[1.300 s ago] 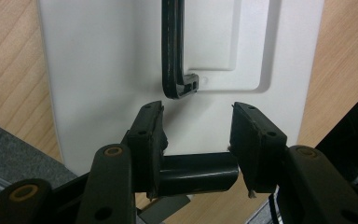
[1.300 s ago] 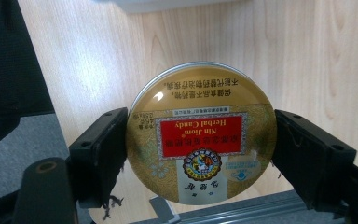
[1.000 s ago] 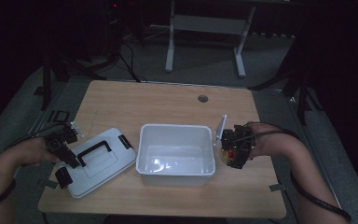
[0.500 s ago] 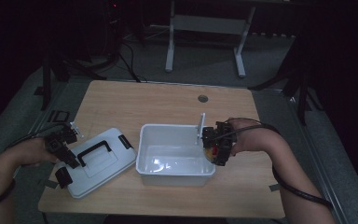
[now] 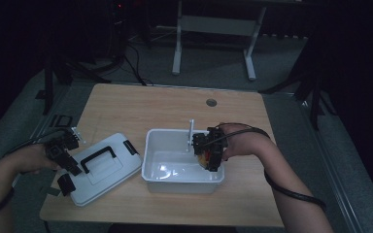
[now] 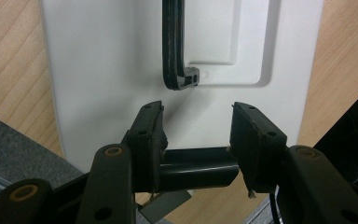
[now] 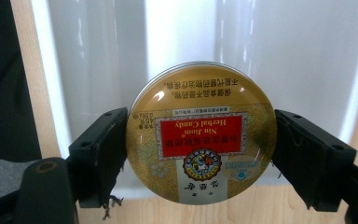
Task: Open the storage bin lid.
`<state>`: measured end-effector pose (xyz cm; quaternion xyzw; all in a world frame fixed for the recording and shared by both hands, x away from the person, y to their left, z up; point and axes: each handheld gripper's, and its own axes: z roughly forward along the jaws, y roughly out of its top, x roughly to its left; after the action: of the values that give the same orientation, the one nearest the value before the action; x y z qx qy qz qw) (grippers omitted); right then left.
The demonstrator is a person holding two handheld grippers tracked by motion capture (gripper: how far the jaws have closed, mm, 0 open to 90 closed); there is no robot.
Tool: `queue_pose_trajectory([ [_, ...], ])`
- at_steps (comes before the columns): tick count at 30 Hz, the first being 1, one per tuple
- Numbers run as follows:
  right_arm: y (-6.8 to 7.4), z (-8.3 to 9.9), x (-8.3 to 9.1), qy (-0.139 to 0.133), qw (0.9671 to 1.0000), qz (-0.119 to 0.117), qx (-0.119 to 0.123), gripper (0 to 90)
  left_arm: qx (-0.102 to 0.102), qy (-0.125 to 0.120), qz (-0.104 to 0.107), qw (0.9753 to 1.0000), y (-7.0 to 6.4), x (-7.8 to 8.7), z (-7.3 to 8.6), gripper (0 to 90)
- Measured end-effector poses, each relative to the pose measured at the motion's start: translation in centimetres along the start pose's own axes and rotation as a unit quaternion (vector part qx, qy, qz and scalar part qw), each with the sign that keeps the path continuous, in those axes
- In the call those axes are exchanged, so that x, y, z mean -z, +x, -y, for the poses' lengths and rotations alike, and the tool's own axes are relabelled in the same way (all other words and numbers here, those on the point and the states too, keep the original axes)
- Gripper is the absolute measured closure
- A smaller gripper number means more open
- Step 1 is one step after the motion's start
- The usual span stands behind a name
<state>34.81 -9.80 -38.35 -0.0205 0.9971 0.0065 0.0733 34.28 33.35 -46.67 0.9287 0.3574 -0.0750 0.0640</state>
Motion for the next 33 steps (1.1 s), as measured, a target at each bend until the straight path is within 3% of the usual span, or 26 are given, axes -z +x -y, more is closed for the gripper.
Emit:
queue_pose_trajectory([
  [6,0.1,-0.7,-1.7,0.012,0.9999,-0.006,0.008,20.9,0.001,-0.001,0.0,1.0,0.0,-0.1,0.1,53.7],
  [15,-0.6,-0.8,-4.5,0.022,0.9996,-0.018,-0.001,20.9,0.003,0.002,0.001,1.0,0.1,-0.2,0.1,53.7],
  [33,-0.8,-1.5,-7.6,0.042,0.999,-0.013,0.006,20.9,0.001,0.003,0.003,1.0,0.1,-0.4,-0.1,53.6],
])
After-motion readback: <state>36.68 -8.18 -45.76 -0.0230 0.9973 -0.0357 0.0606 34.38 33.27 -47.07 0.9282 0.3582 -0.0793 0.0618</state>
